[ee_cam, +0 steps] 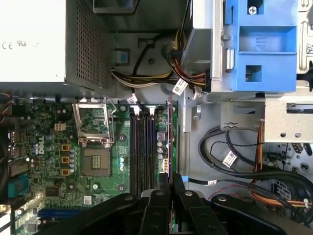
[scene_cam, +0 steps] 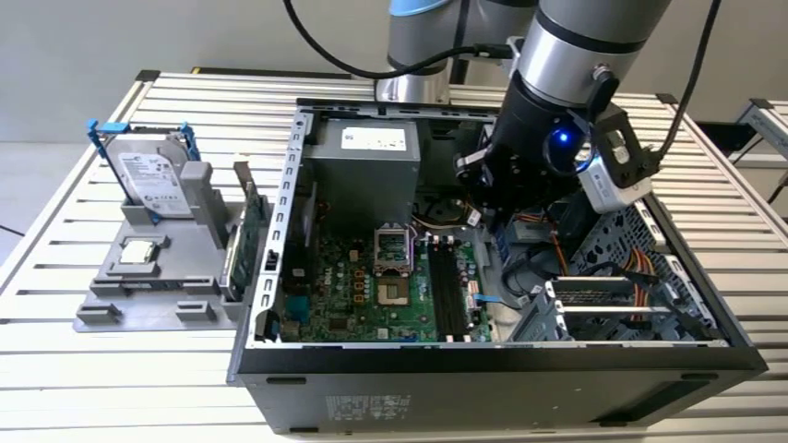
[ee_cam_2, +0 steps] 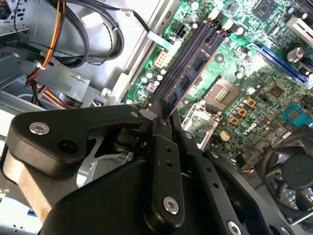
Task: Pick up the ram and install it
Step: 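Insert the ram into the slot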
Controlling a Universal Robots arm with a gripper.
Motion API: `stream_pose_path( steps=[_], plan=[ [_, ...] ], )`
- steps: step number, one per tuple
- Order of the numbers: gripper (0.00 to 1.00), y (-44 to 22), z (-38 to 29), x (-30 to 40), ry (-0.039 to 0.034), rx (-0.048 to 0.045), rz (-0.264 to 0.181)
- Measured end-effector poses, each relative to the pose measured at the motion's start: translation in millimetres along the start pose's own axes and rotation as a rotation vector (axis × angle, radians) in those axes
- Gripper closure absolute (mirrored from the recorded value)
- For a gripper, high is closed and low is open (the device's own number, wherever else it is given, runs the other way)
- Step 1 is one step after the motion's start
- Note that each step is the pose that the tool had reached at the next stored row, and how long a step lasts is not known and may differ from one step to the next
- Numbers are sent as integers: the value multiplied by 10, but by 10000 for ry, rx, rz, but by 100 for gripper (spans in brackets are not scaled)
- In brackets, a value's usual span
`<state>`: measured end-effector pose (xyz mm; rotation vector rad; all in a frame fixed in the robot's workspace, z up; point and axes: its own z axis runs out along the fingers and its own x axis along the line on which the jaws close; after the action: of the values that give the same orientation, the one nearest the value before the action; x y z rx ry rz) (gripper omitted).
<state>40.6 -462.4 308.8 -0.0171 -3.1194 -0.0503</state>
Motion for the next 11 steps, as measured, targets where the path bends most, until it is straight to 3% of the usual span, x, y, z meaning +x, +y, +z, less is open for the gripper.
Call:
stream_pose_path(
  steps=[11],
  plan=[
    [100, -20, 113, 20, 0, -1, 0]
  ],
)
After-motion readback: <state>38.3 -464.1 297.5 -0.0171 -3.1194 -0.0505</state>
